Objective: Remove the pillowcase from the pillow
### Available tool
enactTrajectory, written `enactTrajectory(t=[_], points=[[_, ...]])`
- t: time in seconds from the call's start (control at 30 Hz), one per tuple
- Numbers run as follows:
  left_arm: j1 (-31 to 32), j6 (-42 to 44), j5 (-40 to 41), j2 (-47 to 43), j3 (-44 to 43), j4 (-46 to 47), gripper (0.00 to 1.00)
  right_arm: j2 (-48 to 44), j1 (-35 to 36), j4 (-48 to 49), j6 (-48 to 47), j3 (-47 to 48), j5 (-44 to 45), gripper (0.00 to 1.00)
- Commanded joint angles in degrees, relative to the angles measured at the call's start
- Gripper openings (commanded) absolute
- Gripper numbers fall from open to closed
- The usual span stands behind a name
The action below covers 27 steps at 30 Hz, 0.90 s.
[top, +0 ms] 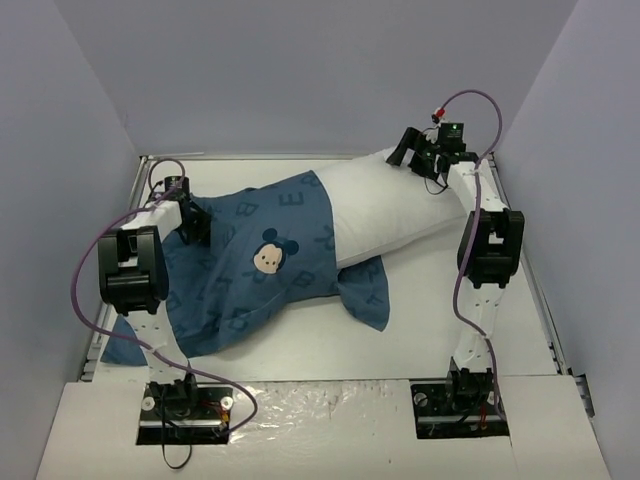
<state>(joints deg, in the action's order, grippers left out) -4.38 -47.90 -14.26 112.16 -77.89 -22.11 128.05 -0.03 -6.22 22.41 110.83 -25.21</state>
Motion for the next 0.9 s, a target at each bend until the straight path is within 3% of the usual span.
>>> enactTrajectory(t=[0.0, 0.1, 0.13, 0.17, 0.27, 0.43, 0.67, 0.87], points=[[1.1, 1.8, -2.1, -5.3, -2.7, -0.8, 0.02, 0.9, -0.7, -0.7, -1.0, -3.7, -2.9, 0.97], [1.2, 2.1, -3.0, -6.4, -3.1, 0.2, 0.02, 1.8, -1.0, -2.8, -3.4, -7.8, -10.6, 0.49], [1.2, 2.2, -3.1, -6.7, -3.6, 0.2, 0.02, 2.3, -1.5, -3.4, -3.2, -8.9, -16.7, 0.17], [1.0, 2.4, -3.3, -7.0, -3.9, 0.4, 0.02, 2.7, -2.2, -3.5, -2.5, -9.5, -19.8, 0.02], [-0.6, 2.4, -3.2, -8.6, -5.9, 0.5, 0.02, -0.7, -6.2, -3.2, -2.0, -11.5, -25.6, 0.0], [-5.5, -0.3, -1.7, -13.5, -7.2, 3.6, 0.02, -14.8, -14.4, -5.5, -14.4, -12.1, -16.2, 0.0], [-12.7, -3.3, -0.1, -19.3, -6.5, 5.0, 0.02, -22.3, -26.8, -8.4, -22.5, -16.3, -8.6, 0.0], [-14.6, -2.1, -0.9, -20.0, -7.4, 3.6, 0.02, -27.1, -28.9, -8.8, -27.5, -21.7, -5.9, 0.0]])
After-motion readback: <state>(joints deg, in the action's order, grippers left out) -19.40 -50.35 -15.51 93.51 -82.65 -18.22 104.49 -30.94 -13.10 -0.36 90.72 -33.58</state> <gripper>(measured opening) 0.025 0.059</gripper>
